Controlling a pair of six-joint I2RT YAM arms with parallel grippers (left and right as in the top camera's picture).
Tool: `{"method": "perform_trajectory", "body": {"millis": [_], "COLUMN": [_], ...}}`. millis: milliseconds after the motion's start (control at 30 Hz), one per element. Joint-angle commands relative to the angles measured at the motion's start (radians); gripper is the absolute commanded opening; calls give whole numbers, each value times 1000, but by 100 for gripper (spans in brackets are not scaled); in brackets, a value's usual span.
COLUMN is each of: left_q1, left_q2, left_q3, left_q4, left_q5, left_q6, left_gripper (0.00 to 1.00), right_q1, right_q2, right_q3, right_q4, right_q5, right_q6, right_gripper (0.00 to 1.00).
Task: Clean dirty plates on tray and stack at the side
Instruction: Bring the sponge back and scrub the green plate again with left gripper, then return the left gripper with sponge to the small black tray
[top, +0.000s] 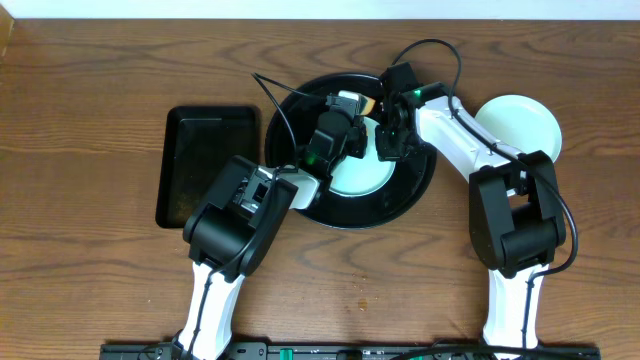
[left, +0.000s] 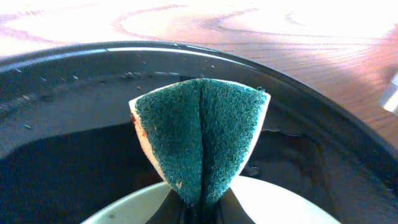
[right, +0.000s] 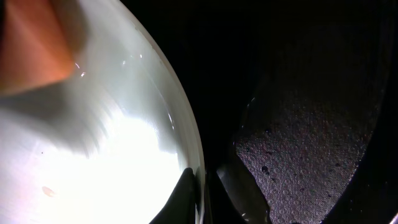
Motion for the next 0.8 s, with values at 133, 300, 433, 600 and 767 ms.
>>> {"method": "perform_trajectory", "body": {"millis": [133, 300, 433, 600, 767], "left_q1": [76, 104, 111, 111, 112], "left_q2": [13, -32, -107, -193, -293], "left_q3": [16, 16, 16, 16, 16], "left_q4": [-17, -103, -207, -351, -484], "left_q5": [-111, -111, -114, -197, -257], "left_q6": [81, 82, 88, 161, 174], "left_gripper": [8, 8, 8, 8, 8], "right_q1": [6, 6, 6, 6, 6], "right_q2": [11, 11, 11, 11, 11], "right_q3": [-8, -9, -9, -10, -10], "right_q4": [-7, -10, -11, -13, -13], "right_q5": [7, 7, 7, 7, 7], "right_q6": [-30, -30, -26, -21, -21], "right_gripper": [1, 1, 1, 1, 1]}}
